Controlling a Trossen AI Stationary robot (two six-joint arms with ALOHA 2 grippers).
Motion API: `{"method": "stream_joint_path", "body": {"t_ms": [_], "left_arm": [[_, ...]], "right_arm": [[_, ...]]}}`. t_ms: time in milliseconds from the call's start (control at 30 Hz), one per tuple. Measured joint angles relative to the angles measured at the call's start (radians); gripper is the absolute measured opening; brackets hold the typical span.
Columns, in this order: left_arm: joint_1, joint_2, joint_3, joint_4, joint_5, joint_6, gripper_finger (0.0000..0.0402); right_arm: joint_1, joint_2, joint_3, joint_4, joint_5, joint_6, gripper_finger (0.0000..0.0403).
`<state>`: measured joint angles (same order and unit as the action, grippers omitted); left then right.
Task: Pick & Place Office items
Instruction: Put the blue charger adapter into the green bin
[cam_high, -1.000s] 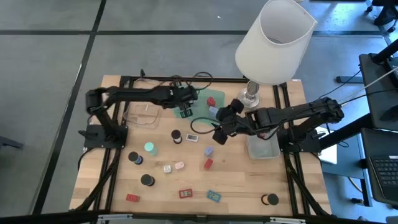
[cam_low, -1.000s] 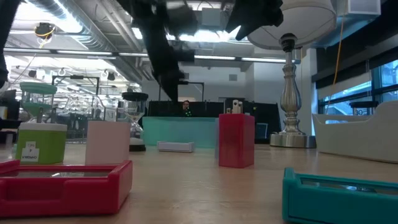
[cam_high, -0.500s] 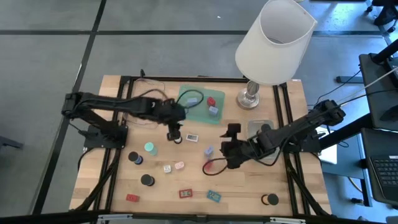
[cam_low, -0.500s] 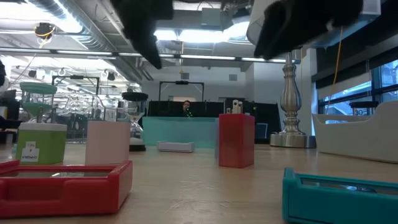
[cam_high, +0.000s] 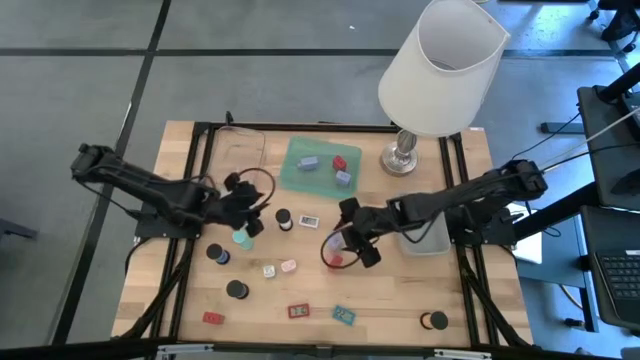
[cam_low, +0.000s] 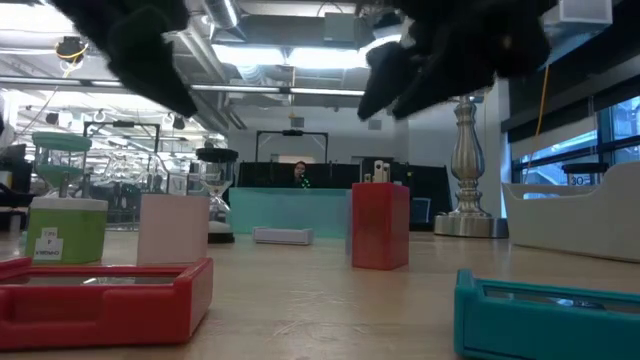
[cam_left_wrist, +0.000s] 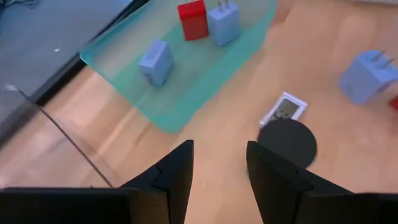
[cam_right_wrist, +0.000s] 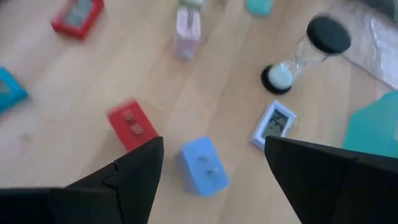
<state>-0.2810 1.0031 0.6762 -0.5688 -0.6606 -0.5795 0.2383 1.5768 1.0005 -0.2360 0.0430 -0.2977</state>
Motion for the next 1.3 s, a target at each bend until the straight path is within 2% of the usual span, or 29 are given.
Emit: {"method": "stream_joint_path", "body": {"t_ms": [233, 400, 567, 733, 900, 1100, 1233, 1300], "left_arm": [[-0.068, -0.083, -0.138, 0.151, -0.015, -0.020, 0.0145], [-0.085, -0.092, -0.147, 0.163, -0.056, -0.018, 0.0145], [-0.087, -0.092, -0.147, 0.163, -0.051, -0.018, 0.0145], [-0.087, -0.092, -0.147, 0.166, -0.049, -0.018, 0.0145], [-0.087, -0.092, -0.147, 0.169, -0.047, -0.010, 0.0145], [-0.087, -0.092, -0.147, 0.169, -0.048, -0.002, 0.0145], [-0.087, -0.092, -0.147, 0.169, -0.047, -0.002, 0.0145], [-0.089, -0.092, -0.147, 0.169, -0.047, -0.002, 0.0145]], "right_arm": [[-0.074, 0.099, 0.000, 0.012, -0.081, -0.095, 0.0283], [-0.110, 0.143, 0.000, 0.012, -0.099, -0.128, 0.0283], [-0.135, 0.198, 0.000, 0.031, -0.200, -0.111, 0.0283], [-0.139, 0.237, 0.000, 0.046, -0.209, -0.110, 0.0279], [-0.137, 0.237, 0.000, 0.051, -0.212, -0.106, 0.0236], [-0.137, 0.233, 0.000, 0.057, -0.216, -0.106, 0.0124], [-0.144, 0.233, 0.000, 0.057, -0.206, 0.000, 0.0123], [-0.152, 0.229, 0.000, 0.057, -0.164, 0.077, 0.0123]]}}
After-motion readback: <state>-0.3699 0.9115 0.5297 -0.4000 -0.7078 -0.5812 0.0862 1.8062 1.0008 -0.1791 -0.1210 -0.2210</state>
